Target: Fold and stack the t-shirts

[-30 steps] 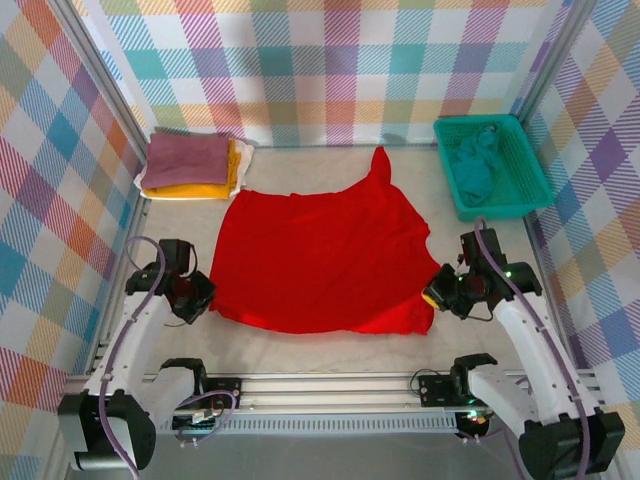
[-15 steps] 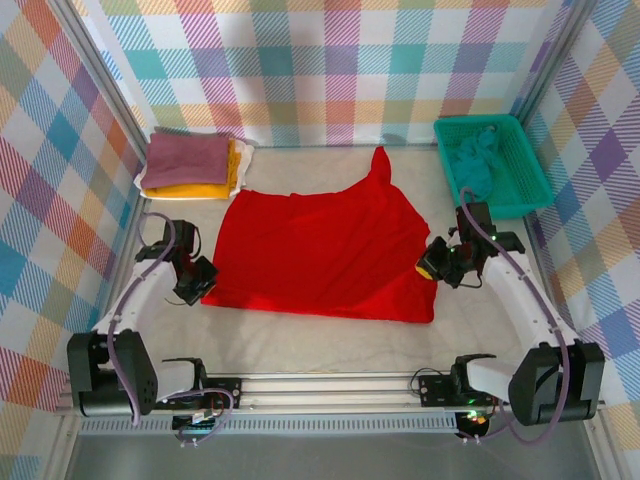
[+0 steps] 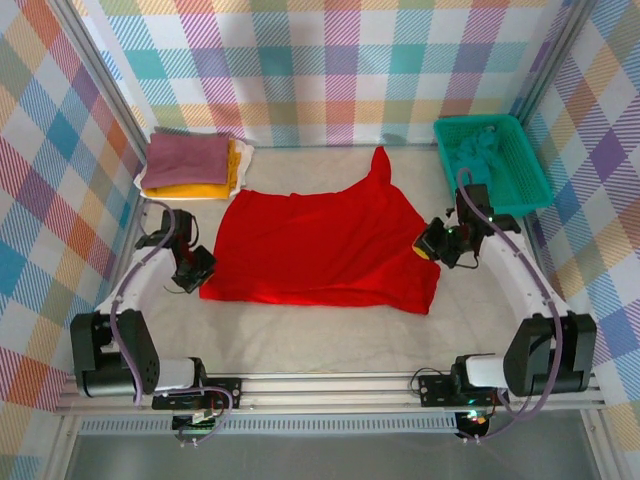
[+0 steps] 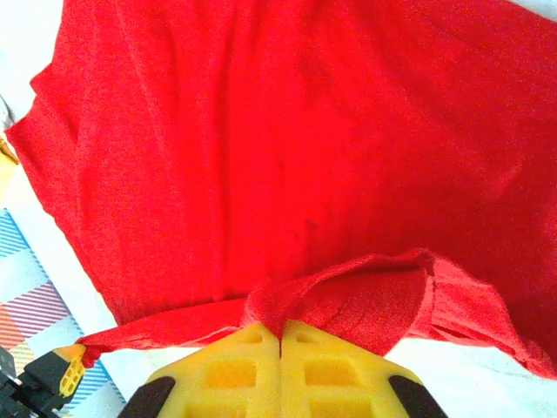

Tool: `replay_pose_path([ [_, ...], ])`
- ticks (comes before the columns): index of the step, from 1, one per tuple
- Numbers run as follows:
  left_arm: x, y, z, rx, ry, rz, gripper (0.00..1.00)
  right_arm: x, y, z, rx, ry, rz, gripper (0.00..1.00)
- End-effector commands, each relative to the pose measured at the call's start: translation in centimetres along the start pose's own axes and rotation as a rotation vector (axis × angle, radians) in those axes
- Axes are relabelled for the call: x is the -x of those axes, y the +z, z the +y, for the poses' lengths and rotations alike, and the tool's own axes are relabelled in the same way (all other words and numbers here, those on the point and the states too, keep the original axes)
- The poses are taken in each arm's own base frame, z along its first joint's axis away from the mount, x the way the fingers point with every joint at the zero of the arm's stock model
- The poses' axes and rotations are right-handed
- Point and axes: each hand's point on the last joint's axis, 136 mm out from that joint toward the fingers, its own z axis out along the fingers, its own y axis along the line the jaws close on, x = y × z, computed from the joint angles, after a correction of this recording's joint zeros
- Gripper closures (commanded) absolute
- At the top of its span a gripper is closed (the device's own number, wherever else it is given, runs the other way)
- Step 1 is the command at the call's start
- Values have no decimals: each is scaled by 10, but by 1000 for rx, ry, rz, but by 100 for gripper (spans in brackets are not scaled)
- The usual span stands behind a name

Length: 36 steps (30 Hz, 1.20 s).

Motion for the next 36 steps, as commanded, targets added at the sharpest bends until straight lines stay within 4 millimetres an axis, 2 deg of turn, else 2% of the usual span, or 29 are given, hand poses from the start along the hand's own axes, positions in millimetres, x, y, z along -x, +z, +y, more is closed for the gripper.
replay_pose_path([
  [1,27,5,-15,-17,20,-34,74,34,8,32,89,-34,-41,88],
  [3,40,8,-27,-28,46,-36,65,53,13,48,117,-32,-46,71],
  [4,47,6,-32,-25,57,-41,63,63,12,57,126,-33,-54,67],
  [6,59,-3,-37,-19,65,-76,62,73,13,65,142,-36,-68,66],
  [9,57,-28,-43,-70,96,-162,61,64,4,75,200,-69,-62,68],
  [11,38,-40,-40,-81,156,-162,58,42,-3,70,212,-108,-45,68],
  [13,14,-43,-31,-50,207,-116,58,18,-8,54,175,-135,-34,67],
  [17,-37,-32,-13,-37,252,36,57,-27,-7,5,51,-137,8,65],
  [18,-43,-29,-10,-32,256,51,55,-36,-4,-5,31,-129,27,65],
  [19,-48,-24,-6,-21,258,62,49,-46,0,-16,5,-125,52,64],
  [23,-52,-3,-4,-8,268,106,47,-60,21,-46,-69,-89,119,60],
  [29,-48,19,-14,-5,294,120,47,-65,54,-55,-78,-55,186,59],
  [36,-43,33,-23,-12,297,129,47,-61,75,-68,-133,0,188,60],
])
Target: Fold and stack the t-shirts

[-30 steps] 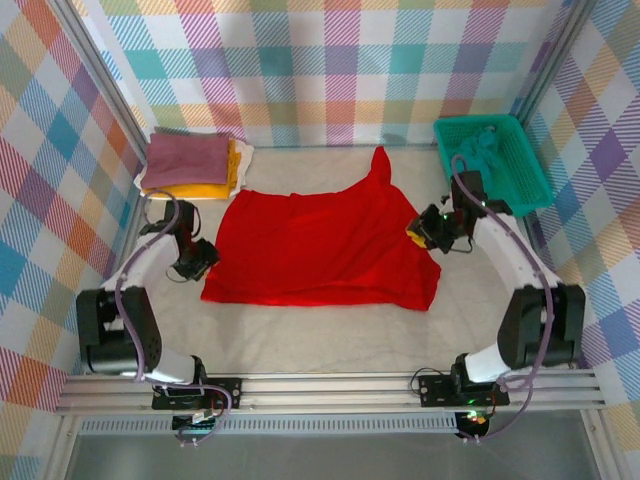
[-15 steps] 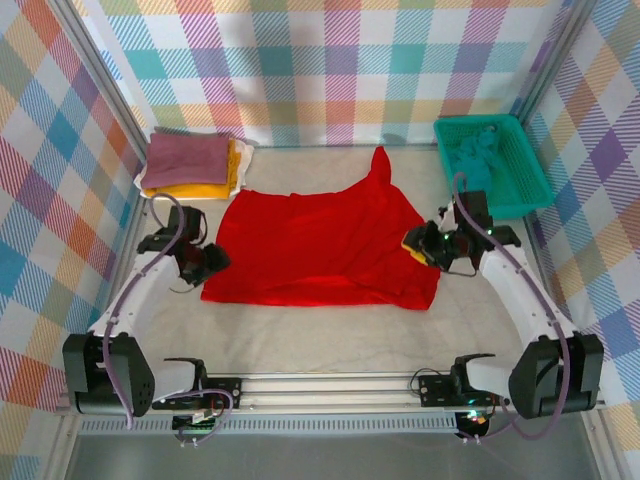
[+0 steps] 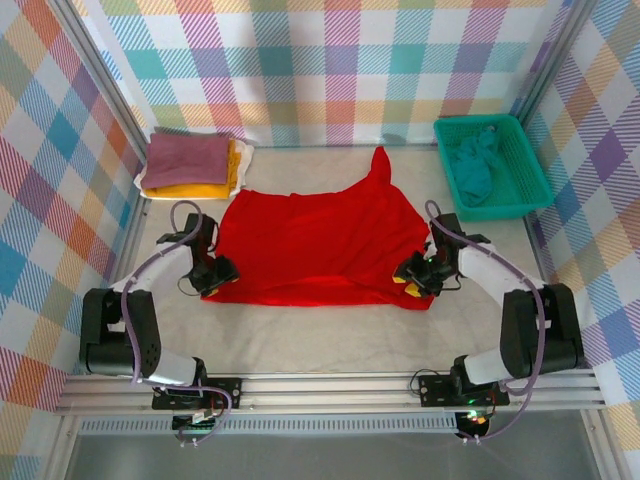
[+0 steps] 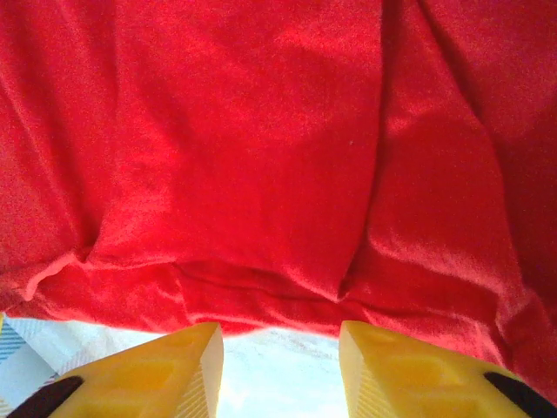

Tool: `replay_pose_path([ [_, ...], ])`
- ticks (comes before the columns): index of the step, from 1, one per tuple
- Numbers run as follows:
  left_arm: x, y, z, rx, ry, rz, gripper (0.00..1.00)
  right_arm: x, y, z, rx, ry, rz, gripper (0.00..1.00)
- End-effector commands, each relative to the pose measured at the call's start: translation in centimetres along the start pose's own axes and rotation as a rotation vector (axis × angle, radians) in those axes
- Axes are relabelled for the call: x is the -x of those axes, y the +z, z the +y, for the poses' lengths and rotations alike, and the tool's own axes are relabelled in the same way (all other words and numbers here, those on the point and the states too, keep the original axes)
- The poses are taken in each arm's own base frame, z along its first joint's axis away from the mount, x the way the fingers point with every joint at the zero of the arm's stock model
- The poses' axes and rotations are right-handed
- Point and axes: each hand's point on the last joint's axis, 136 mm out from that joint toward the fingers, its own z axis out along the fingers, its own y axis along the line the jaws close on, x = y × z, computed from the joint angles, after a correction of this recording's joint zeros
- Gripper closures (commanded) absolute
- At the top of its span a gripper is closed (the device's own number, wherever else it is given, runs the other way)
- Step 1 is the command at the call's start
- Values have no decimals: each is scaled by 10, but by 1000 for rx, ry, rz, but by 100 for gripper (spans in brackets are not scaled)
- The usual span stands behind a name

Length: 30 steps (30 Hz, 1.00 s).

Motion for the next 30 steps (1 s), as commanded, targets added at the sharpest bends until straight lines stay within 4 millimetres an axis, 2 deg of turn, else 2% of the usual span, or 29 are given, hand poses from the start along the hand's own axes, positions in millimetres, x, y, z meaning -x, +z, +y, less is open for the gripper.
replay_pose_path([
  [1,5,3,-11,-24,31,-1,47,4,7,-5,-11,34,-21,60],
  [5,4,5,-13,-16,54,0,46,5,12,-13,-37,47,-27,59],
  [12,7,9,-16,-8,65,-4,46,7,32,-15,-21,62,-2,60],
  [15,9,8,-15,-4,64,-20,50,12,32,-10,-6,57,-20,67],
  [19,14,4,-15,0,57,-50,57,17,29,-4,7,50,-37,88],
  [22,18,-2,-14,15,51,-65,59,19,25,1,16,44,-48,99],
  [30,19,-10,-7,59,42,-73,60,30,6,27,73,16,-91,100],
])
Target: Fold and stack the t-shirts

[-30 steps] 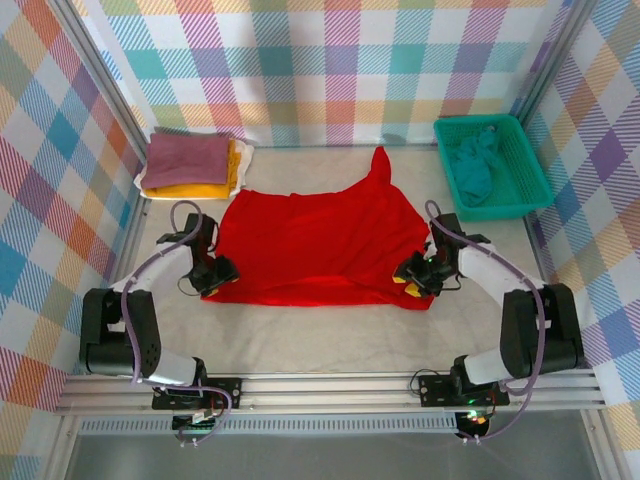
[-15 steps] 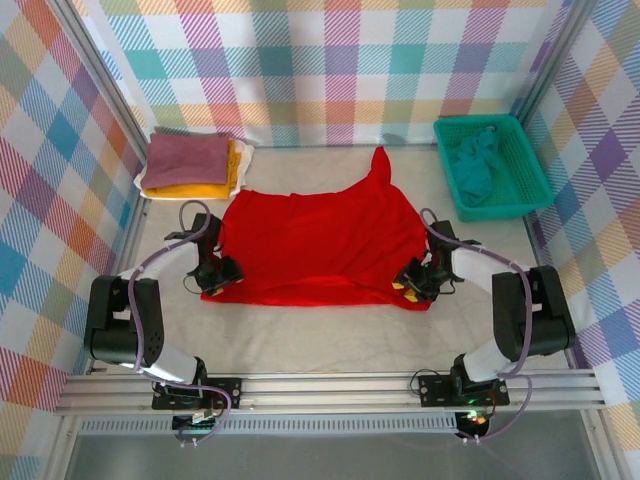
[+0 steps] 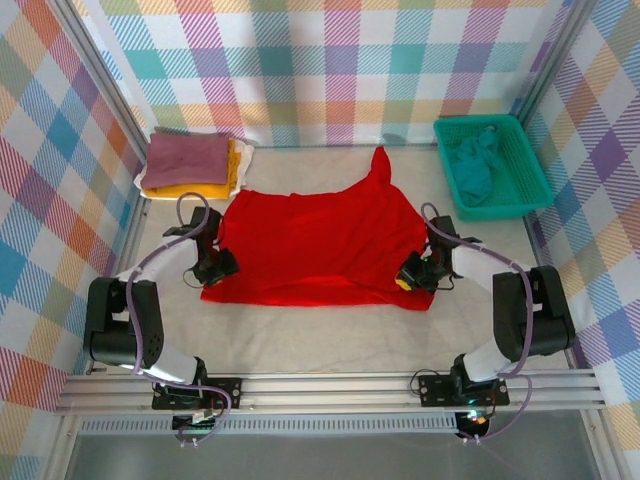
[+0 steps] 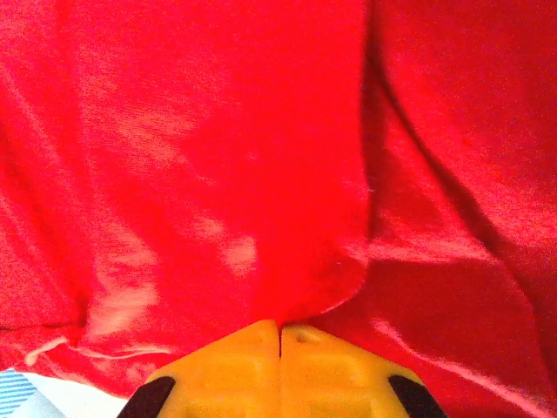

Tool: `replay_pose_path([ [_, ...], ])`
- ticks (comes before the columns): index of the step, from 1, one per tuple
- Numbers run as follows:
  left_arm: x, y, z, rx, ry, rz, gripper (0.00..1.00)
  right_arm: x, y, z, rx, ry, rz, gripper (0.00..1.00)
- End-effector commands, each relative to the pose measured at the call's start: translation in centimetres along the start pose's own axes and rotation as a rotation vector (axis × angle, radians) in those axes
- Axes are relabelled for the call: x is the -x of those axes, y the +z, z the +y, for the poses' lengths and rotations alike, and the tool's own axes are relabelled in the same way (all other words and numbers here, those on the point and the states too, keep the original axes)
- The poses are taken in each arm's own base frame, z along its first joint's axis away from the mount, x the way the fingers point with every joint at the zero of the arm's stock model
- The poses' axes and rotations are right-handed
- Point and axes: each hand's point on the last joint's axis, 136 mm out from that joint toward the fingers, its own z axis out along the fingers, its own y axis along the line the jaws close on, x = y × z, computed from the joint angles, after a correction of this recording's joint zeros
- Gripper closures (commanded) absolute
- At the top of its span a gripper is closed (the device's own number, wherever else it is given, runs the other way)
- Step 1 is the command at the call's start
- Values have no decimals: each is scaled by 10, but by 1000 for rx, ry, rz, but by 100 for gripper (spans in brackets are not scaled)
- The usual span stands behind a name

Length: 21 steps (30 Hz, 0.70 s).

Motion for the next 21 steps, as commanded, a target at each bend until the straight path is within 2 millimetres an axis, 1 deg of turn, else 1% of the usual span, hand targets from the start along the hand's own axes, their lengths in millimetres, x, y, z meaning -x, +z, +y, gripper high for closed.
replay_pose_path([
  [1,-2,-10,5,34,-4,0,60,8,-17,27,65,-36,-41,100],
  [3,-3,-10,8,42,-10,-8,58,12,-21,35,82,-47,-56,100],
  [5,-2,-10,10,37,-22,-10,57,15,-23,38,84,-51,-65,100],
  [9,-3,-9,4,3,-30,1,57,12,-24,32,75,-37,-78,100],
  [11,-1,-11,7,21,-25,-9,58,10,-25,27,66,-36,-83,100],
  [13,1,-13,12,49,-15,-20,57,11,-27,28,75,-49,-101,100],
  [16,3,-13,10,47,-11,-22,57,19,-33,45,116,-89,-115,100],
  [21,10,-11,6,35,-16,-35,55,41,-37,74,135,-131,-157,100],
])
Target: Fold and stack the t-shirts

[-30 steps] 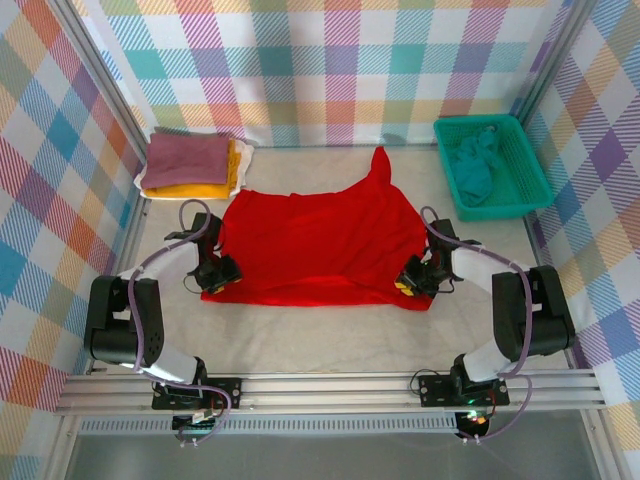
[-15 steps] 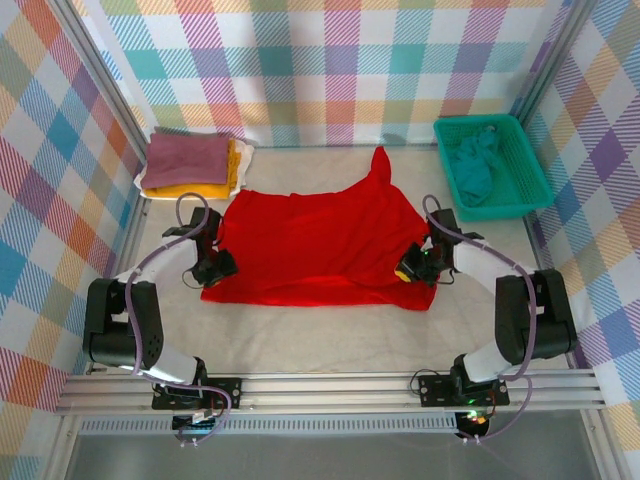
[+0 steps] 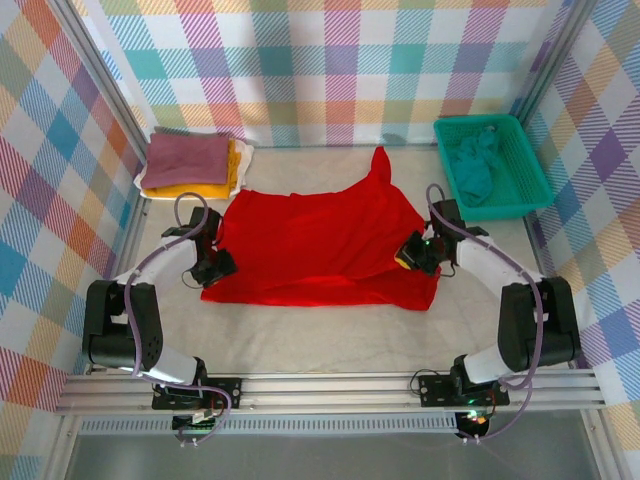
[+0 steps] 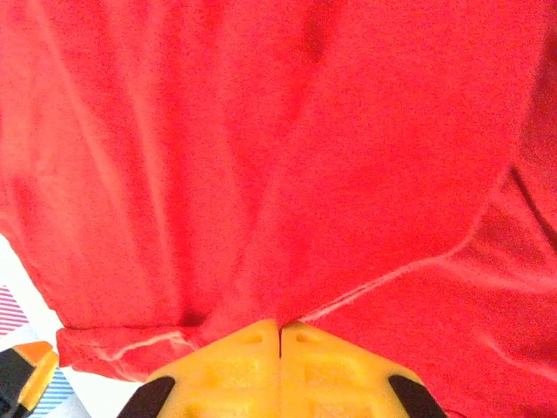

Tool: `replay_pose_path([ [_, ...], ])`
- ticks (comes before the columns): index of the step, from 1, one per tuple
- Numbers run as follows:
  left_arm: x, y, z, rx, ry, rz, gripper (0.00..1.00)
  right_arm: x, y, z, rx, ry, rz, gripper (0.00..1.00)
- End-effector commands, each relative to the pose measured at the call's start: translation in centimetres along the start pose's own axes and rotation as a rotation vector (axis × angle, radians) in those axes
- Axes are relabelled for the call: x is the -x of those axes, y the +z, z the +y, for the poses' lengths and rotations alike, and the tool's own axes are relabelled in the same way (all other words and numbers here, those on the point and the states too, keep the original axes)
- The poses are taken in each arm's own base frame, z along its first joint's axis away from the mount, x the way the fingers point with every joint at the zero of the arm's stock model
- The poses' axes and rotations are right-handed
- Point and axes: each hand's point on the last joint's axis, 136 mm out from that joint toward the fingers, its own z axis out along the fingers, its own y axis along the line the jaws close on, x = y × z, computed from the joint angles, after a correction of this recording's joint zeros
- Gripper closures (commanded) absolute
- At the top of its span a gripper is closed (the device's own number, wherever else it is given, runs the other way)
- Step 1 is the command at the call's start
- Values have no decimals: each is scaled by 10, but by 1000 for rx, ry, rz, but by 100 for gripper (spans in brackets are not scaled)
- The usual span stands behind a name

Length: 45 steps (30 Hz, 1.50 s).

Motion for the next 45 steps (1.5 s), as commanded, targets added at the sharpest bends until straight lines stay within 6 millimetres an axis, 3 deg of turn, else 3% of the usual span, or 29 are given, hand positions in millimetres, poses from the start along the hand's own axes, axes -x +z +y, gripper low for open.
replay_pose_path([
  [1,12,-7,-1,5,2,-27,54,23,1,28,26,-72,-45,100],
  [7,20,-5,-6,0,9,-41,53,48,27,51,-1,-117,-36,99],
  [8,21,-5,-5,5,11,-43,52,52,31,55,-7,-119,-31,88],
  [10,23,-6,-5,12,20,-47,52,59,36,65,-3,-146,-35,86],
  [12,24,-5,-3,21,23,-53,52,66,37,74,-15,-178,-48,80],
  [13,24,-4,-4,21,25,-54,52,68,35,81,-11,-202,-46,70],
  [18,22,2,-2,25,29,-42,51,70,19,99,1,-271,-81,72],
  [24,20,8,-6,10,41,-24,51,65,15,66,-65,-237,-86,65],
  [39,17,10,-9,-7,52,-12,51,62,70,28,-346,-511,182,46],
  [45,15,9,-10,-14,52,-10,51,50,79,32,-314,-580,228,52],
])
